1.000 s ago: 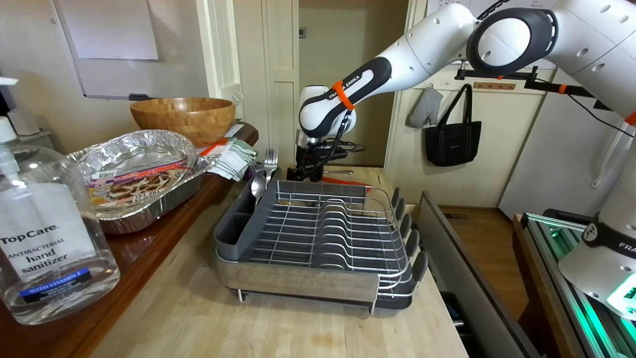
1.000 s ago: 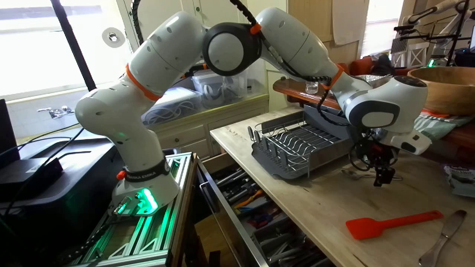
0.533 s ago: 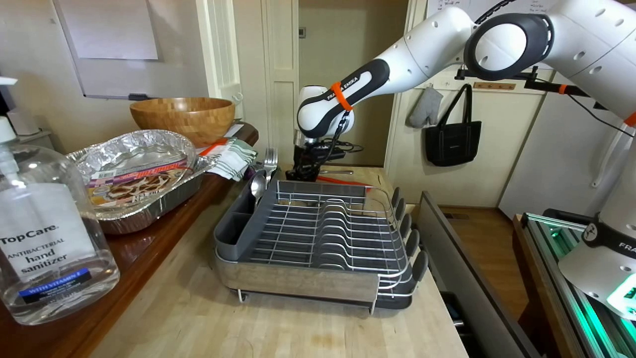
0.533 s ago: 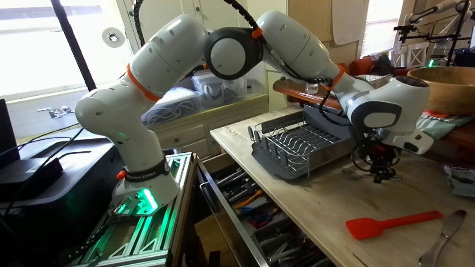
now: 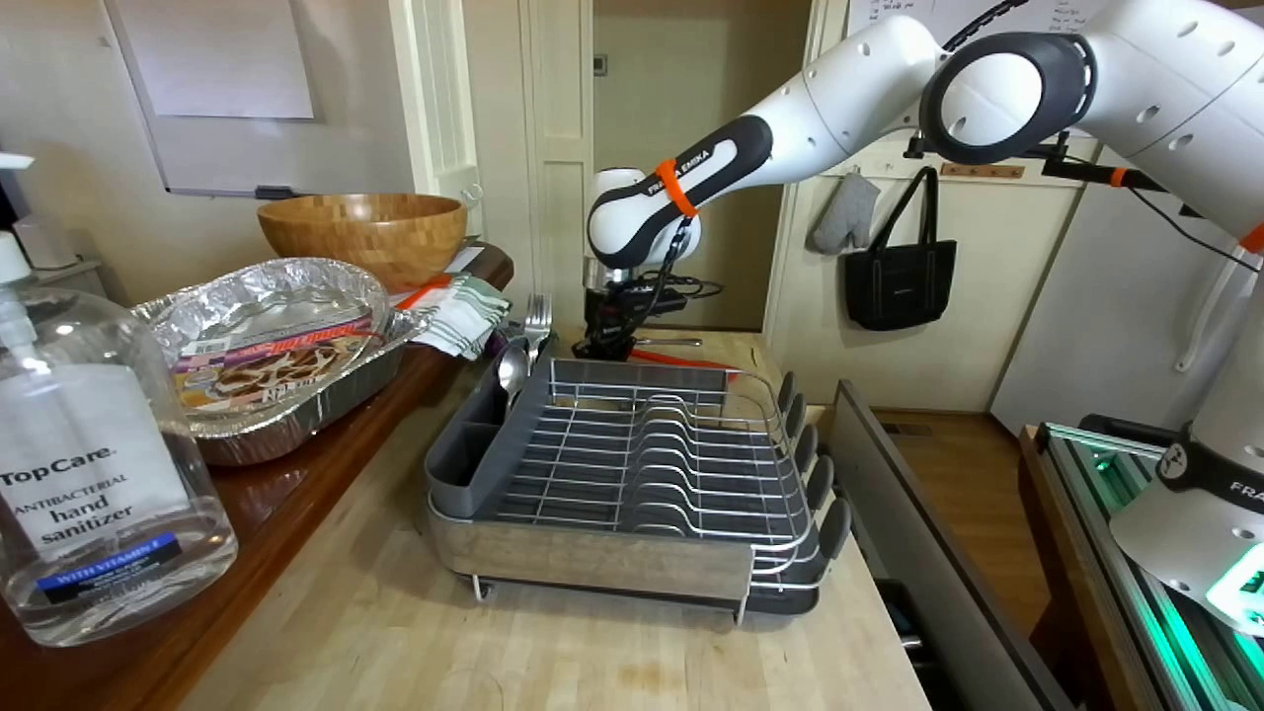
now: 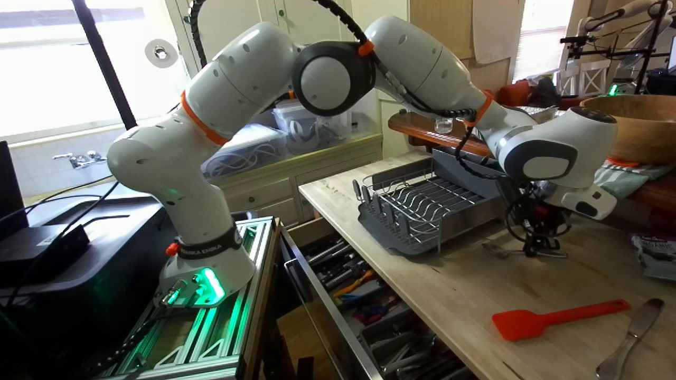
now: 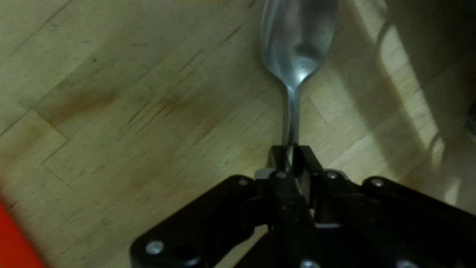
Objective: Place the spoon on the dish rack
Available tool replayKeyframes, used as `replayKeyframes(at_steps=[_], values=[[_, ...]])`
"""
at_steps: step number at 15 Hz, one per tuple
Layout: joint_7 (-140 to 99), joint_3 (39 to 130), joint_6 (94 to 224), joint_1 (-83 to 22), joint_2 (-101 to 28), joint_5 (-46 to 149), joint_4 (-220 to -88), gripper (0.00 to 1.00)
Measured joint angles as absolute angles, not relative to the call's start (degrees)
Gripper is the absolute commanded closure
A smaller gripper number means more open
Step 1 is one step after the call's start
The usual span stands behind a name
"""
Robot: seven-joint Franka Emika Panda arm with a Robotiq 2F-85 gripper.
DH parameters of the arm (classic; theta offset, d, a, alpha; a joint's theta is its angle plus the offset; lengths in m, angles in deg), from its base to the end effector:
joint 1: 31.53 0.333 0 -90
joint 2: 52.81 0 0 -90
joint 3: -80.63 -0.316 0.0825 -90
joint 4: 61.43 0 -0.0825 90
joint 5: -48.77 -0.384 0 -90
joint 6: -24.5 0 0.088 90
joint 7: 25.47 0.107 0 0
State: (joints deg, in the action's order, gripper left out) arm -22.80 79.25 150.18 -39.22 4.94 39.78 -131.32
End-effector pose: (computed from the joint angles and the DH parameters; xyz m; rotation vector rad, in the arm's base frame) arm 0.7459 -0.0817 0.1533 -2.9683 0.3903 0.0442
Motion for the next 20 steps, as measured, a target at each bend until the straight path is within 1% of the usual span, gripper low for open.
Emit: replayKeyframes(at_steps=[4,9,14,20], values=[[-23.7,81.0,147.1,-38.9,4.4,42.2,-130.5,0.97],[-23.8,84.6,142.8,-36.9,1.3,49.9,-130.9,0.97],[-26.2,86.8,137.4,-32.8,-3.5,59.6,-133.0,0.97],[-27.5,87.8,131.7,-26.4,-10.7,73.0,-138.6,0.97]])
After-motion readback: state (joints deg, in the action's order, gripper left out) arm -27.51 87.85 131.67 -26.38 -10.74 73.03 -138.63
